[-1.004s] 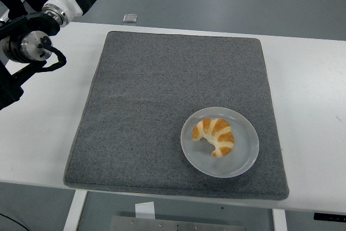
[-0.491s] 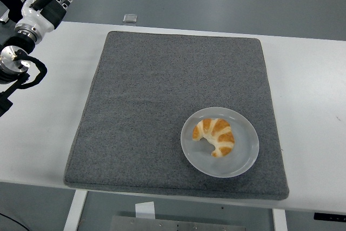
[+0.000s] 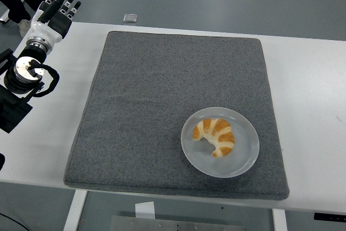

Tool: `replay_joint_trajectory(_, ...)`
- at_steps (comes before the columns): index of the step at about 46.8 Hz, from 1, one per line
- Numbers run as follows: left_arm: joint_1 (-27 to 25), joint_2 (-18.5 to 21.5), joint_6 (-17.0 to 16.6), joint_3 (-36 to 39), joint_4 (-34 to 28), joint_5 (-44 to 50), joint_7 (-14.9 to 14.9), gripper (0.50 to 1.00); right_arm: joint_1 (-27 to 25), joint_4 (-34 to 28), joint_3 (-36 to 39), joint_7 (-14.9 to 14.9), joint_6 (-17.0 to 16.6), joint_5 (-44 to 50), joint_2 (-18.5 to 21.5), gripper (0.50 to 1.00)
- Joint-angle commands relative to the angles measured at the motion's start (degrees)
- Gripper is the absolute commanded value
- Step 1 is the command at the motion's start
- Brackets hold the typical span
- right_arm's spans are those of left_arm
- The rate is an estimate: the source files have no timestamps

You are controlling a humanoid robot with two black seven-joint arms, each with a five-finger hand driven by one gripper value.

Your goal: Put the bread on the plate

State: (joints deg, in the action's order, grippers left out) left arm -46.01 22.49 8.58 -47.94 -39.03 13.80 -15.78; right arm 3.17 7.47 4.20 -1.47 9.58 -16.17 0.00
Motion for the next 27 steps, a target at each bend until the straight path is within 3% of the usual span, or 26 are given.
replay_joint_trajectory(1, 0.0, -0.1, 0.0, 0.5, 0.0, -0.1, 0.0, 1.0, 0.0, 0.1, 0.0, 0.0, 0.0, -0.1, 0.0, 0.952)
replay_joint_trajectory(27, -1.4, -3.2, 0.0, 0.3, 0.1, -2.5, -1.2, 1.0, -0.2, 0.1, 0.3, 0.1, 0.2, -0.5, 0.0, 0.952)
